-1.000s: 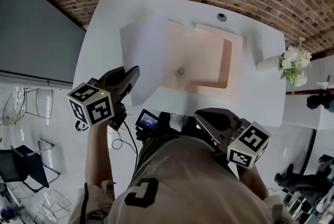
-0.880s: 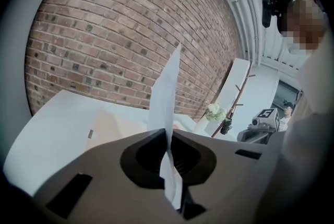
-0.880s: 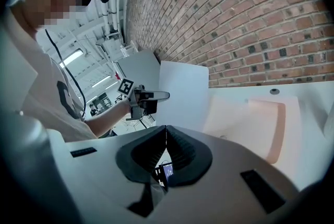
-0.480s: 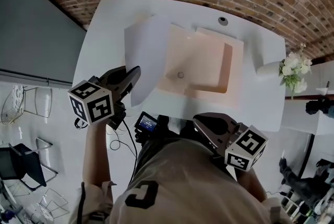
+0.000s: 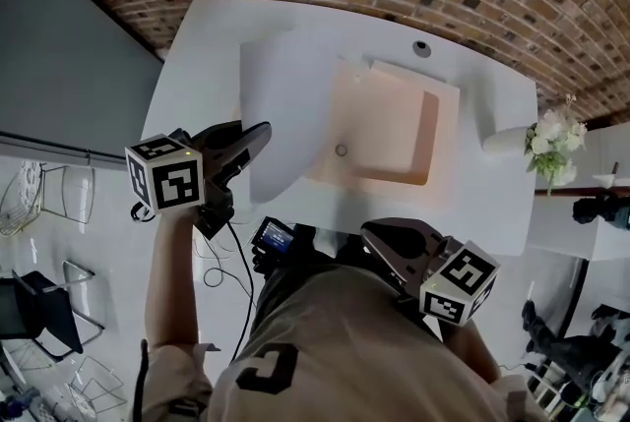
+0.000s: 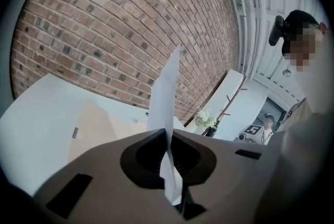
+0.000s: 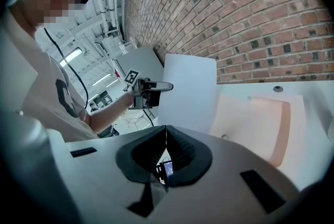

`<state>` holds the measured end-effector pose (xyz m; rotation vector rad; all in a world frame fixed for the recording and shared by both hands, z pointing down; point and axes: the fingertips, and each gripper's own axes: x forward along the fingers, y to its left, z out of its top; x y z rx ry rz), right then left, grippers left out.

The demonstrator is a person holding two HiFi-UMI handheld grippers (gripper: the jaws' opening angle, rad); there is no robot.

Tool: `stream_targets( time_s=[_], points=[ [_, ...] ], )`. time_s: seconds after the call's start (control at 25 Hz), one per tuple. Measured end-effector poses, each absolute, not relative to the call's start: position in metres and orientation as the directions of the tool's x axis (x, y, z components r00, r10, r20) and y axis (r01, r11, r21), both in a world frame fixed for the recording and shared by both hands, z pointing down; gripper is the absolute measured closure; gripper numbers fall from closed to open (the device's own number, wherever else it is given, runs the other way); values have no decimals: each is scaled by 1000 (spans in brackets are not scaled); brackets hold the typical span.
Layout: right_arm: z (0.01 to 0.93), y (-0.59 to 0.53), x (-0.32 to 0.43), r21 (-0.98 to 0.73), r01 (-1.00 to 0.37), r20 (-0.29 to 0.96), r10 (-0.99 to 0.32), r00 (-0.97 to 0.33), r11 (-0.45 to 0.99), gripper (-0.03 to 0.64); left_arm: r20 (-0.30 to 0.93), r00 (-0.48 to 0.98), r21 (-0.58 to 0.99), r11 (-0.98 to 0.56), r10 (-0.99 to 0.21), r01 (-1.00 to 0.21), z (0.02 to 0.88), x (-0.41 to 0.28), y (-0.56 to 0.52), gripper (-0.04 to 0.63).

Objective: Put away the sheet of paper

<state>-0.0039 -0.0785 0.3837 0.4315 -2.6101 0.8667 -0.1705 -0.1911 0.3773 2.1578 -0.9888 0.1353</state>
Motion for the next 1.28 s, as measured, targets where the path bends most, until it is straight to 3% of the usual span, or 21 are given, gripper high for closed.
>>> stream_targets(
  time_s=[0.6,0.96,1.28],
  points=[
    [394,-84,-6,-526,-413,453,-166,-876,743,594,322,809,755,-383,-491,-533,400,-160,-215,581],
    [398,-92,-1,-526,-425,461,-174,-870,736,594,379,805,777,-315,-457,-545,434,-163,-234,580],
    [400,-95,3,-523,-435,469,-179,-865,733,594,338,843,835,-279,-419,-474,439,-156,-237,580]
  ],
)
